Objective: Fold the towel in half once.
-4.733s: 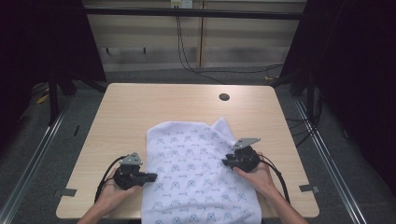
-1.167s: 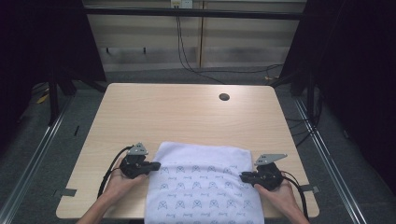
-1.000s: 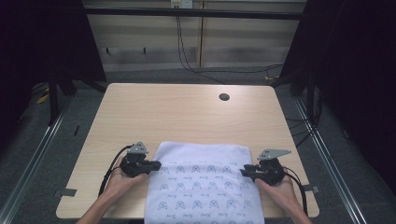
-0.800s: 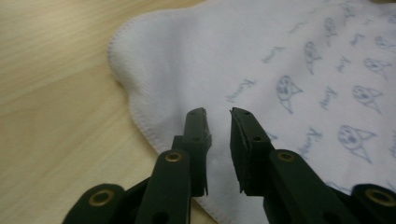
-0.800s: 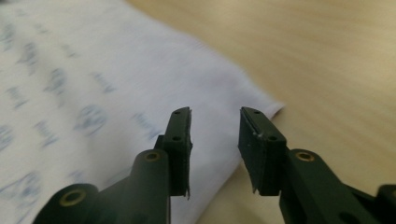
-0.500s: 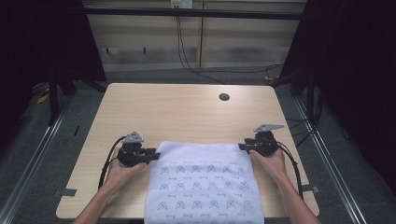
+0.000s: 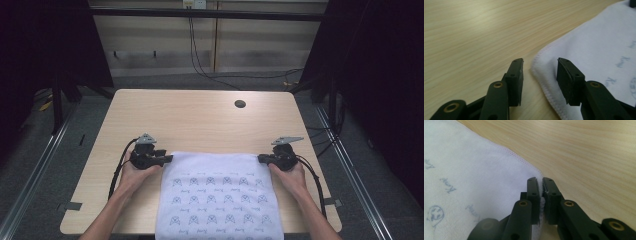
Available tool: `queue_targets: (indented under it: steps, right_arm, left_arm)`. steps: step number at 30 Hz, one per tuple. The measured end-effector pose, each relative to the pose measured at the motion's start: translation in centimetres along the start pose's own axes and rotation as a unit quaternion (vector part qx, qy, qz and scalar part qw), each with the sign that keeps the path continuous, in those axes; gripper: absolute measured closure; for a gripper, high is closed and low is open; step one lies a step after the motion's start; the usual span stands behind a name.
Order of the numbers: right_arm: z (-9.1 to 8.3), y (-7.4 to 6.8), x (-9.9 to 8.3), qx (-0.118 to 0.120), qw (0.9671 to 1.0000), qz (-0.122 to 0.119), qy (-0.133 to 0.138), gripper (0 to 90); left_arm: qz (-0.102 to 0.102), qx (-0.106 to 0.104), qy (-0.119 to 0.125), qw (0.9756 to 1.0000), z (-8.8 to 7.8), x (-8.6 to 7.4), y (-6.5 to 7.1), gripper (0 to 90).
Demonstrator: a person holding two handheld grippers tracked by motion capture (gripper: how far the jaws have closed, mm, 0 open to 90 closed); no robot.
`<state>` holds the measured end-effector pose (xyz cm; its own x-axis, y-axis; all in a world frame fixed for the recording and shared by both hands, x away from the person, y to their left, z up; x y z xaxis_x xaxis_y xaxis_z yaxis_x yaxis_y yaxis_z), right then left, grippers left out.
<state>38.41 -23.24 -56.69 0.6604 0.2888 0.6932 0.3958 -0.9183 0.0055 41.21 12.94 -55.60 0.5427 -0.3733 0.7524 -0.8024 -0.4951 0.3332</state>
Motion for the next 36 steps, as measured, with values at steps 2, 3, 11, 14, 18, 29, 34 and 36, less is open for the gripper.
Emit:
queue_targets:
  steps: [2, 3, 11, 14, 18, 29, 34, 36]
  right_arm:
    - [0.0, 0.1, 0.0, 0.004, 1.0, 0.003, 0.0, 86.4]
    - [0.0, 0.1, 0.0, 0.004, 1.0, 0.004, 0.0, 86.4]
    - [-0.1, -0.3, 0.1, 0.011, 0.9999, 0.004, 0.0, 87.0]
    - [-1.0, -1.0, 0.9, 0.033, 0.9991, 0.017, 0.018, 87.5]
    - [-2.2, -1.6, 2.2, 0.061, 0.9968, 0.028, 0.042, 87.6]
    - [-5.7, -1.5, 8.3, 0.078, 0.9908, 0.032, 0.106, 87.7]
    - [-7.4, -0.2, 13.0, 0.064, 0.9872, 0.027, 0.143, 87.7]
    - [-8.1, 0.3, 14.8, 0.058, 0.9858, 0.026, 0.155, 87.7]
  left_arm:
    - [0.004, -0.006, -0.011, 0.9999, 0.4, -0.2, 0.3, 53.2]
    - [0.005, -0.003, -0.018, 0.9998, 0.7, -0.4, 0.3, 52.5]
    - [0.033, -0.011, -0.043, 0.9985, 1.6, -0.7, 1.7, 81.1]
    - [0.014, -0.033, -0.021, 0.9991, 1.1, -0.4, 1.7, 86.5]
    - [0.0, -0.062, 0.027, 0.9977, -0.3, 0.8, 1.9, 86.7]
    - [0.018, -0.036, 0.082, 0.9958, -4.6, 5.9, 1.1, 86.7]
    - [0.024, -0.014, 0.134, 0.9906, -7.1, 10.7, 0.2, 86.7]
    - [0.028, -0.012, 0.146, 0.9889, -8.2, 13.0, 0.2, 86.8]
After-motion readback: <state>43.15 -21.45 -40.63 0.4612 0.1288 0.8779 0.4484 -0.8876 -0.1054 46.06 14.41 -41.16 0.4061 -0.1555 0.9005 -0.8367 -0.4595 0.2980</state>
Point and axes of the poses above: each handheld gripper's, and its own axes: z roughly forward along the jaws, x roughly out of its top, y roughly to its right, the point moved 9 cm from there along z, roughly forward along the jaws, and after that the axes turned 13 degrees about -x, right-handed, at the moved point
